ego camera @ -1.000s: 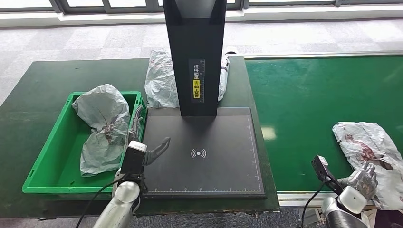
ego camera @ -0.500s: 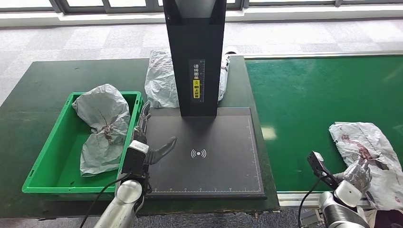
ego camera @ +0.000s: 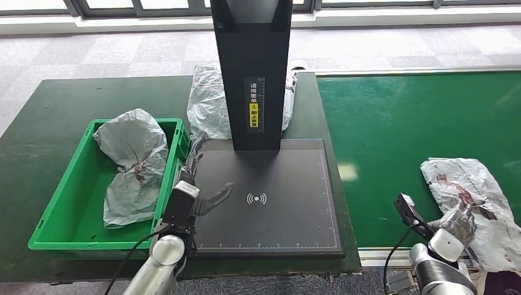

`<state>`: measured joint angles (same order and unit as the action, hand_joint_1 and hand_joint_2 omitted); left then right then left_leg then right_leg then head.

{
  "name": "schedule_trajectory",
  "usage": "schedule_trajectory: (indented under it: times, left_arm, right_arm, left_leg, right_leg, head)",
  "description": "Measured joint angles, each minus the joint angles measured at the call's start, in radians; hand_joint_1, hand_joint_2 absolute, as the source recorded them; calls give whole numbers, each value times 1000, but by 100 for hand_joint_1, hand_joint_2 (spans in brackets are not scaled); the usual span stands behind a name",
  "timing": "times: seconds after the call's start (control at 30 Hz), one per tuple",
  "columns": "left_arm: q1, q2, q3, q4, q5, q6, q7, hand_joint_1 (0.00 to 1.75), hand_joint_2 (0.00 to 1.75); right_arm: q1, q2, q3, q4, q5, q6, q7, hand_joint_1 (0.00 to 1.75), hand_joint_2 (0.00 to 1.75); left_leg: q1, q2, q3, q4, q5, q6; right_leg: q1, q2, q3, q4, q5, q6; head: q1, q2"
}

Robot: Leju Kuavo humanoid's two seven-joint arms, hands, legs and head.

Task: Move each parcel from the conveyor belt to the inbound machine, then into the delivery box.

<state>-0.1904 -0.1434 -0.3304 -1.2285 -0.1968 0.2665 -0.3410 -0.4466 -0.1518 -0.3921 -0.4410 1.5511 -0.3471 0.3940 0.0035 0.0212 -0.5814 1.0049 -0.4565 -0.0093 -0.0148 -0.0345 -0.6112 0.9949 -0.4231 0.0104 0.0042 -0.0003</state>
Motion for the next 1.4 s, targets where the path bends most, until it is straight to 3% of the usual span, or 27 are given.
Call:
schedule_trajectory:
  times: [1.07, 1.2, 1.4]
  left_arm:
    - [0, 0, 0, 61, -11, 7, 0, 0, 175]
    - [-1, 0, 0, 65, -11, 9, -1, 0, 175]
    - [-8, 0, 0, 79, 0, 5, -6, 0, 175]
  right_arm:
    - [-18, 0, 9, 15, 1, 35, 19, 0, 175]
    - [-19, 0, 12, 19, 1, 70, 29, 175, 175]
    - [-17, -5, 15, 27, 0, 176, 59, 175, 175]
  left_leg:
    - [0, 0, 0, 0, 0, 0]
    - [0, 0, 0, 0, 0, 0]
    - [0, 0, 0, 0, 0, 0]
  right_leg:
    - [0, 0, 0, 0, 0, 0]
    - [0, 0, 0, 0, 0, 0]
    - [0, 0, 0, 0, 0, 0]
  head:
    - [0, 0]
    - [0, 0]
    - [0, 0]
